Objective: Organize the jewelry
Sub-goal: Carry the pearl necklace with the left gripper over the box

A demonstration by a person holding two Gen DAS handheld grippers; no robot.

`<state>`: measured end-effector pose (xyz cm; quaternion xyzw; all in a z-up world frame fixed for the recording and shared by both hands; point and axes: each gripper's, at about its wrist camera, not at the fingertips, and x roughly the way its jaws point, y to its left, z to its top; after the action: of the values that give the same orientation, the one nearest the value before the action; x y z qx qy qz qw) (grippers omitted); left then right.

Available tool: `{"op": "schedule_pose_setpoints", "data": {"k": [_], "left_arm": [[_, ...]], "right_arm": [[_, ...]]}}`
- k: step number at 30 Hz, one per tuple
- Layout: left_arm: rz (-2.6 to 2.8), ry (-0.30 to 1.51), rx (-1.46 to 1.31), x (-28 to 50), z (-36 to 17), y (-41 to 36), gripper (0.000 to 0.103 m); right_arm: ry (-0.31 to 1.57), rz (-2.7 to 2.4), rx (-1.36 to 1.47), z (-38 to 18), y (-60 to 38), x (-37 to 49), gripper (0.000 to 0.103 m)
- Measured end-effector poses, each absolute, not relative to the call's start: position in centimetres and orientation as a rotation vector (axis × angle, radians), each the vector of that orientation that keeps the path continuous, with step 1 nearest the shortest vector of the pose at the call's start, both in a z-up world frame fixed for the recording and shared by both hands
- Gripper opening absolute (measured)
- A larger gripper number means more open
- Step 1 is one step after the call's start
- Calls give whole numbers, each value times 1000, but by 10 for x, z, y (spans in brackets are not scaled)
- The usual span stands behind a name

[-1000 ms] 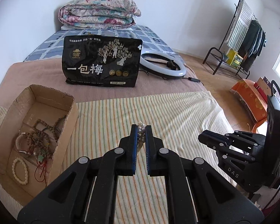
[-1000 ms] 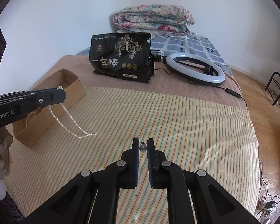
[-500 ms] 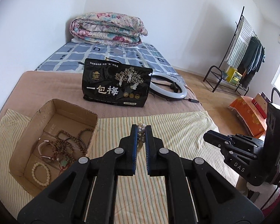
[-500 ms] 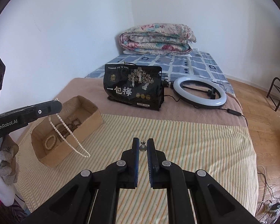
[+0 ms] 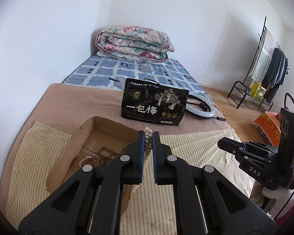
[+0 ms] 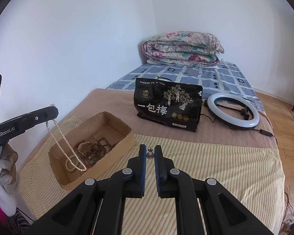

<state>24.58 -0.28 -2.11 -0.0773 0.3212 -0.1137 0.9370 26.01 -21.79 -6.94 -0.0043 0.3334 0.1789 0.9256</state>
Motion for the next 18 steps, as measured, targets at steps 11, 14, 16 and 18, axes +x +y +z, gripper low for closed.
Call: {"op": "schedule_pose_setpoints", "data": {"k": [11, 14, 16, 18], "left_arm": [[-113, 679, -226, 255, -34, 64, 5], [-85, 689, -234, 257, -40, 77, 5], [-67, 705, -228, 260, -45, 83, 5], [-48, 721, -226, 261, -52, 90, 5]], "right_arm": [[684, 475, -19, -78, -149, 275, 6], [692, 503, -23, -83, -130, 280, 6], [696, 525, -24, -86, -118, 283, 6], [703, 542, -29, -90, -106, 285, 6]]}}
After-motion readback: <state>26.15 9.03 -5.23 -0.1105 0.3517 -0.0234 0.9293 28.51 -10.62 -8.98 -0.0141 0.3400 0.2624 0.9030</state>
